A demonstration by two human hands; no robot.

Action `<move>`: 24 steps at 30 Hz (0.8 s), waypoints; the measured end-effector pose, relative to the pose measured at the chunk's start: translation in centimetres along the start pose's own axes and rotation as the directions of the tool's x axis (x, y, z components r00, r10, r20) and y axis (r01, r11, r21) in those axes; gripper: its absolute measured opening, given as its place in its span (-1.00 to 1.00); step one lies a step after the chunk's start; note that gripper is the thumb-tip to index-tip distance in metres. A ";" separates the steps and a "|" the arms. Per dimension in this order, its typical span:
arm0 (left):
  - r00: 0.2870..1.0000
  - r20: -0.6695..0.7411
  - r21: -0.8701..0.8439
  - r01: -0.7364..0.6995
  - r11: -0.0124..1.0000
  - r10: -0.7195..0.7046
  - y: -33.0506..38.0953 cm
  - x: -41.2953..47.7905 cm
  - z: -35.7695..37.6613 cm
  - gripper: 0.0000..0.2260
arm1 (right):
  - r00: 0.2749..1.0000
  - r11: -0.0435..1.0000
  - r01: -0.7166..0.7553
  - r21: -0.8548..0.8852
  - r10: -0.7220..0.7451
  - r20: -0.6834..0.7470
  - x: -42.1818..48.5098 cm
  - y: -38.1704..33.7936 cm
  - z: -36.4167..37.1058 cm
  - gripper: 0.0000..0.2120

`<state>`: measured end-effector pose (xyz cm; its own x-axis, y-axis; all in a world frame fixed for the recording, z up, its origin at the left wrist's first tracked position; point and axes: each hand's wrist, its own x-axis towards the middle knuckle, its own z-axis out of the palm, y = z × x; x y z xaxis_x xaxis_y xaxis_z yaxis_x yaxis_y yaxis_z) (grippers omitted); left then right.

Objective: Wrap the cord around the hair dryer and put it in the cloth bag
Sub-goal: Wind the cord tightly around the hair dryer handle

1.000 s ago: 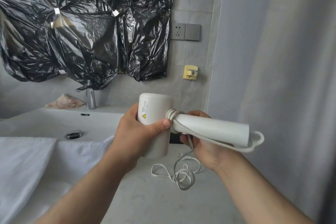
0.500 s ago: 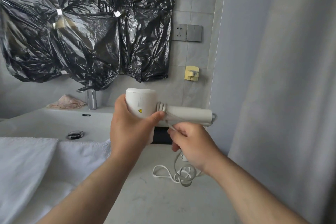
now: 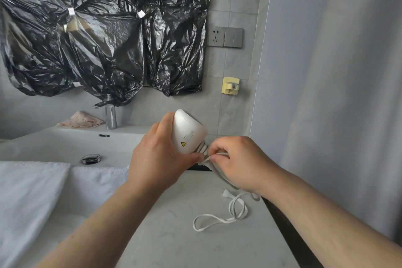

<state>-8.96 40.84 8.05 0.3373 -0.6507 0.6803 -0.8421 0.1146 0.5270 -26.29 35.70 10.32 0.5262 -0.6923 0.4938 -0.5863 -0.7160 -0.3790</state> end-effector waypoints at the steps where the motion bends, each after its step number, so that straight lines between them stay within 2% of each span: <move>1: 1.000 0.010 -0.005 0.000 1.000 0.000 0.0 0.1 -0.2 -0.18 | 1.000 1.000 0.019 0.003 -0.019 -0.010 0.0 0.1 -0.1 -0.97; 4: 0.999 0.044 -0.008 -0.005 1.000 0.006 0.1 0.3 -0.8 -0.21 | 0.996 0.996 0.090 -0.018 -0.090 0.008 0.2 0.6 -0.5 -0.84; 6: 0.997 0.074 -0.026 -0.003 1.000 0.005 0.3 0.4 -1.2 -0.22 | 0.989 0.991 0.121 -0.062 -0.115 0.090 0.6 1.2 -0.6 -0.80; 9: 0.996 0.095 -0.064 0.013 0.998 -0.006 0.4 0.4 -1.6 -0.23 | 0.983 1.000 0.023 0.001 -0.023 0.184 0.6 1.9 -0.6 -0.70; 11: 0.992 0.124 -0.068 0.010 0.998 -0.002 0.5 0.3 -1.8 -0.18 | 0.989 0.999 0.009 0.039 -0.015 0.147 0.4 2.2 -0.3 -0.64; 13: 0.985 0.167 -0.026 -0.028 0.999 0.032 0.8 0.3 -1.8 -0.02 | 0.996 0.998 0.026 0.049 -0.030 0.086 0.4 2.3 -0.2 -0.58; 15: 0.978 0.200 0.100 -0.074 0.992 0.052 1.3 0.1 -1.6 0.15 | 0.998 0.998 0.022 0.058 -0.026 0.066 0.4 2.3 -0.3 -0.54; 17: 0.980 0.195 0.191 -0.088 0.978 0.050 1.6 -0.3 -1.3 0.23 | 0.997 0.998 -0.003 0.059 -0.001 0.073 0.2 2.3 -0.4 -0.52; 24: 0.976 0.195 0.178 -0.129 0.975 0.094 1.5 -0.3 -1.0 0.14 | 0.986 0.986 -0.063 0.152 0.038 0.160 -0.3 2.6 -0.6 -0.54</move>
<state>-9.87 41.90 9.14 0.1680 -0.7710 0.6143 -0.9400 0.0624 0.3354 -28.36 34.08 9.66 0.5955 -0.7245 0.3471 -0.5178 -0.6765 -0.5236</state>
